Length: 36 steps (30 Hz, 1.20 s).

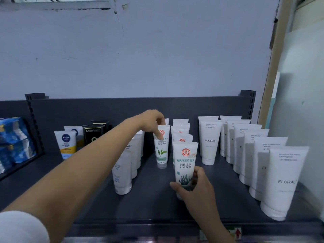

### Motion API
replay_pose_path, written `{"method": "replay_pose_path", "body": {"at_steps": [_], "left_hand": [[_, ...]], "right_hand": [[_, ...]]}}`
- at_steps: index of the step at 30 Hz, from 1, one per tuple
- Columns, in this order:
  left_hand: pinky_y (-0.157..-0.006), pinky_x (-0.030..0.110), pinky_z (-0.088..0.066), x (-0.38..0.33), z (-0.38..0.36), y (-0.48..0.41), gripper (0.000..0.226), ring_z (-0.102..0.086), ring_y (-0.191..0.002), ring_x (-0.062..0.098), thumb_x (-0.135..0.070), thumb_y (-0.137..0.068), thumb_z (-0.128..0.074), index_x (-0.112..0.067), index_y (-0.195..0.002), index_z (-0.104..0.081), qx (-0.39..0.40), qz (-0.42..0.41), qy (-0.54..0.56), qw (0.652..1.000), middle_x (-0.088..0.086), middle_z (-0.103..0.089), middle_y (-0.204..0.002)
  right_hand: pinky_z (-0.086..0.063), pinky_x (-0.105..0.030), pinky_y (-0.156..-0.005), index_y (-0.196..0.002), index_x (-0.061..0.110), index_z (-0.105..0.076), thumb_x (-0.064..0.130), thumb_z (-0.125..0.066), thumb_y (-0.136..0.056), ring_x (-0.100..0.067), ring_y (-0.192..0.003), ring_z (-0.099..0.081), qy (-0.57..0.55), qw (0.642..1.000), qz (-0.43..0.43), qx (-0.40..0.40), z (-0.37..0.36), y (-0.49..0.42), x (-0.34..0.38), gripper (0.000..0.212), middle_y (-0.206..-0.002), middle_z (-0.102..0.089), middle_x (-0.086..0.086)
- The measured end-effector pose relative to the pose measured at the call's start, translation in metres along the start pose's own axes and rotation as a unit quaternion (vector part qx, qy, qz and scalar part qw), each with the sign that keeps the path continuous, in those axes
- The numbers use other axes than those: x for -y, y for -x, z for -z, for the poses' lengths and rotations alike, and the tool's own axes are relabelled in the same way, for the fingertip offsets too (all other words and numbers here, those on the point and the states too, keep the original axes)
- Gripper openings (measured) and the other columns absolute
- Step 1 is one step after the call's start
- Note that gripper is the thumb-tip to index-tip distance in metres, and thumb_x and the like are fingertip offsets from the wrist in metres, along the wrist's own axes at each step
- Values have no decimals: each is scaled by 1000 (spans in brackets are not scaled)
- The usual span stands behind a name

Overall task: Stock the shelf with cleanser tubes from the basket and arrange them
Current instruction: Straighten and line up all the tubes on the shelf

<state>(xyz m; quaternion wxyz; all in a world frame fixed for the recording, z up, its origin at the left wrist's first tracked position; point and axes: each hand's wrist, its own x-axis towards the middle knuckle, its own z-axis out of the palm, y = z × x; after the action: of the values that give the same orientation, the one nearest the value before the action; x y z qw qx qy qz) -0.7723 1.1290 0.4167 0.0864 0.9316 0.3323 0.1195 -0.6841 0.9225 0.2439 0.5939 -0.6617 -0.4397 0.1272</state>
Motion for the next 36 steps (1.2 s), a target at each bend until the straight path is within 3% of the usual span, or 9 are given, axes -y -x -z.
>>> {"method": "replay_pose_path", "body": {"at_steps": [5, 10, 13, 16, 19, 25, 28, 31, 36], "left_hand": [[-79, 28, -41, -23, 11, 26, 49, -46, -102, 19, -13, -62, -81, -18, -103, -54, -131, -81, -45, 987, -1, -51, -110], [-76, 26, -51, -72, 17, 86, 32, -59, -88, 12, -18, -71, -63, -15, -103, -63, 106, -128, 167, 972, 2, -64, -112], [-76, 20, -49, -83, 2, 100, 30, -58, -93, 5, -21, -80, -74, -22, -106, -59, 82, -153, 53, 983, -10, -61, -105], [-69, 31, -54, -72, -3, 102, 31, -64, -78, 10, -21, -82, -75, -26, -98, -48, 8, -143, 38, 989, -10, -60, -91], [-63, 29, -54, -55, 8, 104, 31, -59, -61, 3, -15, -80, -76, -25, -89, -48, 5, -118, 46, 992, -11, -57, -79], [-49, 18, -46, -27, 11, 95, 32, -55, -53, 7, -4, -78, -76, -13, -90, -48, -14, -74, 72, 995, -2, -59, -77], [-58, 38, -57, -16, 4, 85, 34, -60, -66, 21, -4, -78, -76, -16, -84, -45, -41, -70, 86, 993, 18, -62, -86], [-64, 48, -57, -11, -2, 77, 33, -60, -68, 25, -4, -77, -76, -16, -84, -45, -63, -64, 101, 991, 18, -62, -85], [-69, 25, -48, -12, 2, 63, 37, -61, -86, 18, -21, -75, -81, -22, -102, -55, -28, -67, 57, 996, -10, -60, -97]], "right_hand": [[-59, -37, -65, -84, 30, -53, 30, -86, -64, -7, -78, -64, 3, 1000, 2, 2, 0, 0, -1, 39, -85, -65, 11], [-55, -22, -58, -81, 26, -55, 24, -88, -63, -6, -70, -63, -12, 1000, 19, 4, 2, 1, 7, 38, -79, -66, 7], [-46, -9, -51, -84, 23, -58, 18, -89, -62, 3, -64, -61, -30, 999, 34, 20, 1, 2, 15, 38, -77, -68, 6], [-46, -10, -56, -89, 21, -61, 33, -87, -62, 3, -65, -60, -87, 996, 26, -5, 2, 2, 20, 39, -83, -68, 8], [-44, -17, -64, -95, 16, -60, 56, -62, -77, -4, -71, -59, -120, 992, -12, -43, 6, -4, 21, 44, -88, -67, 3], [-45, -33, -93, -121, 15, -49, 17, -78, -76, -17, -105, -53, -30, 999, -17, -19, 4, -47, 10, 54, -115, -56, 0], [-53, -31, -83, -104, 13, -59, 13, -77, -78, -18, -92, -64, -45, 999, -17, 22, 0, -59, 6, 33, -105, -69, -5], [-53, -18, -69, -104, 8, -61, 14, -73, -83, -9, -77, -67, -32, 998, -10, 49, 3, -60, 2, 25, -98, -71, -7], [-50, -13, -63, -104, 9, -62, 13, -69, -86, 5, -63, -62, -32, 995, 9, 94, 12, -61, 1, 19, -95, -70, -6]]}}
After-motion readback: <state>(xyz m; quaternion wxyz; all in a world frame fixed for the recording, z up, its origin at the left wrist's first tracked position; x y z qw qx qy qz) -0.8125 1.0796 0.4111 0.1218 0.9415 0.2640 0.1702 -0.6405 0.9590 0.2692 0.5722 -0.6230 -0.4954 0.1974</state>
